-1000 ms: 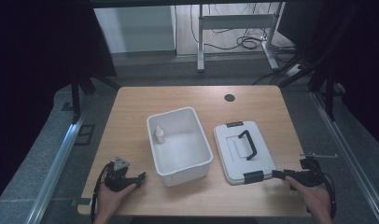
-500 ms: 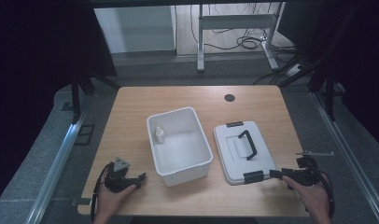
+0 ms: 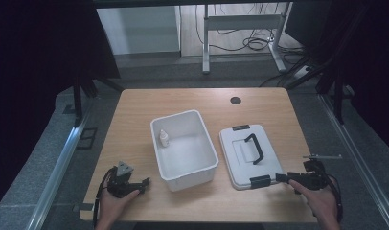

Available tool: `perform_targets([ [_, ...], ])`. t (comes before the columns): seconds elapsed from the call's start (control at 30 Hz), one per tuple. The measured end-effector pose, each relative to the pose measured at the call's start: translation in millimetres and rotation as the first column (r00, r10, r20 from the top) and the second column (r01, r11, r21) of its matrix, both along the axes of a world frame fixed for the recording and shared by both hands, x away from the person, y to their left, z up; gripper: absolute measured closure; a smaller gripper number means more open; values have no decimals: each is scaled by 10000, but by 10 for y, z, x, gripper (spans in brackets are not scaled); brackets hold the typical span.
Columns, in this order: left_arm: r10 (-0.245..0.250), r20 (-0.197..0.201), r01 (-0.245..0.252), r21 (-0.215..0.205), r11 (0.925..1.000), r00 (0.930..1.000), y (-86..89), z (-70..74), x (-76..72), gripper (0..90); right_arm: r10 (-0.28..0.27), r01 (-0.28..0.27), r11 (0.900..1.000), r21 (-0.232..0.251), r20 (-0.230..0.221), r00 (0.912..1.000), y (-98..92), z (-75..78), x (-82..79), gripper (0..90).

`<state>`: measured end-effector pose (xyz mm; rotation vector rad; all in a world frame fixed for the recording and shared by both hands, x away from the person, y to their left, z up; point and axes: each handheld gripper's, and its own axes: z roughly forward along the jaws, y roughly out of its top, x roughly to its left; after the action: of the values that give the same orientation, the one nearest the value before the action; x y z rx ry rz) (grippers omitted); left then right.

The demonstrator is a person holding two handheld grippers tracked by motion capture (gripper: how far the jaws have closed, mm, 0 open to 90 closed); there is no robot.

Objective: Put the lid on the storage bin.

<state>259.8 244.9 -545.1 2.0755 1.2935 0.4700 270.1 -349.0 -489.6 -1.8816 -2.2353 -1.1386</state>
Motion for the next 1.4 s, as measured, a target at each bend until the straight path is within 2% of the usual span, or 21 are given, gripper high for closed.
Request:
perform_targets([
  [0.2,3,-1,-3,-12,10000,10000,-5,0,-11,121,118,-120,9999,120,157,9998,48,68,19,315],
  [0.53,-7,0,7,-20,10000,10000,-7,-1,-17,120,180,-179,9998,87,-62,9998,160,63,82,312],
  [0.8,-18,-1,18,-17,10000,10000,-7,-1,-17,120,234,-235,9997,41,245,9994,220,207,157,313],
  [1.03,-37,7,37,-8,10000,10000,-8,-1,-18,120,472,-472,9989,15,-50,9989,267,329,259,310],
  [1.27,-55,5,55,-14,10000,10000,-8,-1,-19,120,544,-547,9984,-117,-252,9982,314,334,344,311],
  [1.4,-59,3,59,-20,10000,10000,-8,-1,-19,120,588,-593,9980,-233,-211,9980,352,348,386,312],
])
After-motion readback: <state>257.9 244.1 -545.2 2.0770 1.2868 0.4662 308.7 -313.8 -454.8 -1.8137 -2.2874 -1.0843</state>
